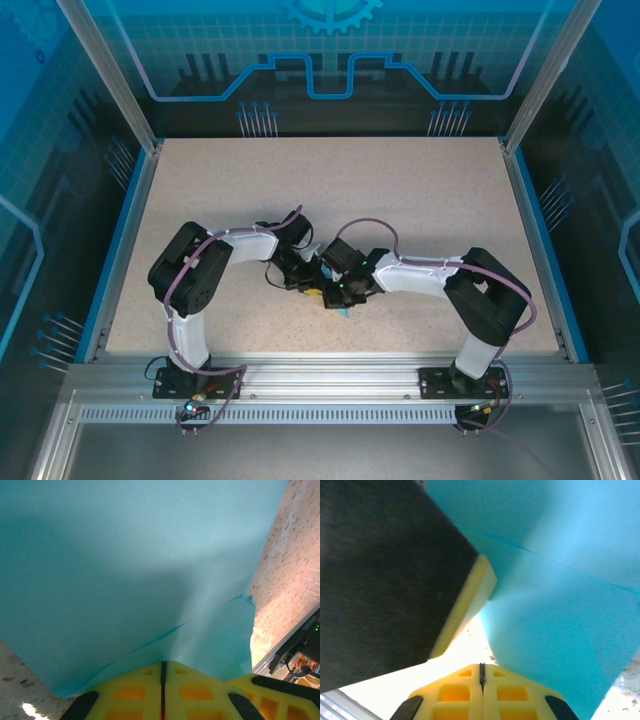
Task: Fold a paper plane with a square sheet of paper (fold left side to right side)
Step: Third fold the triangle at the center of the table.
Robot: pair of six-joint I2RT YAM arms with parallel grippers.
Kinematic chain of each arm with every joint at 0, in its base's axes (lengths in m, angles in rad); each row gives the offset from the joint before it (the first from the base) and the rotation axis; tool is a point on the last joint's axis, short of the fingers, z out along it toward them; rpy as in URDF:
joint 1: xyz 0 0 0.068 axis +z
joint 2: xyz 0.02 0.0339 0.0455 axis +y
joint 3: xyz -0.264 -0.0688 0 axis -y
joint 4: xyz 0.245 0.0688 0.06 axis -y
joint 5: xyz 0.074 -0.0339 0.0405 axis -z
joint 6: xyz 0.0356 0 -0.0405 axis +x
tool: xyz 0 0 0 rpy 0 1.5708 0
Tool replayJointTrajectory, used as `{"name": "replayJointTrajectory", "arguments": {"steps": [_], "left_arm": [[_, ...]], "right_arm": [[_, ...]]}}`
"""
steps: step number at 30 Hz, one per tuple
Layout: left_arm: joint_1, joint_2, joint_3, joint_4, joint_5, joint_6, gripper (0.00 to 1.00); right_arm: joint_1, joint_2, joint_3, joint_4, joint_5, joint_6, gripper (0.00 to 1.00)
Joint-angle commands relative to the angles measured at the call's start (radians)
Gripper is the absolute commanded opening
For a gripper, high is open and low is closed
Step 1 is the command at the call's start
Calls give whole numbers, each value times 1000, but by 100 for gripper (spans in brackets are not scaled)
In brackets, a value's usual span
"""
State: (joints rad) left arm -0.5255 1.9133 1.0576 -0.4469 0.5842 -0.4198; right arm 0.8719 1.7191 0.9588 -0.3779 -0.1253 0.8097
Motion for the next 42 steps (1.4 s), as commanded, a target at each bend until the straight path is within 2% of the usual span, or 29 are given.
{"name": "replayJointTrajectory", "arguments": {"steps": [1,26,42], "left_arm": [[-6,56,-40,-30,-97,-1,9],[-7,62,-38,-47,-121,6,9],[-6,79,-21,-65,-142,15,8]], "right_arm": [[5,15,14,-45,29,22,0],[0,27,-29,-139,37,75,0],[-4,-47,-74,-198,59,102,0]]}}
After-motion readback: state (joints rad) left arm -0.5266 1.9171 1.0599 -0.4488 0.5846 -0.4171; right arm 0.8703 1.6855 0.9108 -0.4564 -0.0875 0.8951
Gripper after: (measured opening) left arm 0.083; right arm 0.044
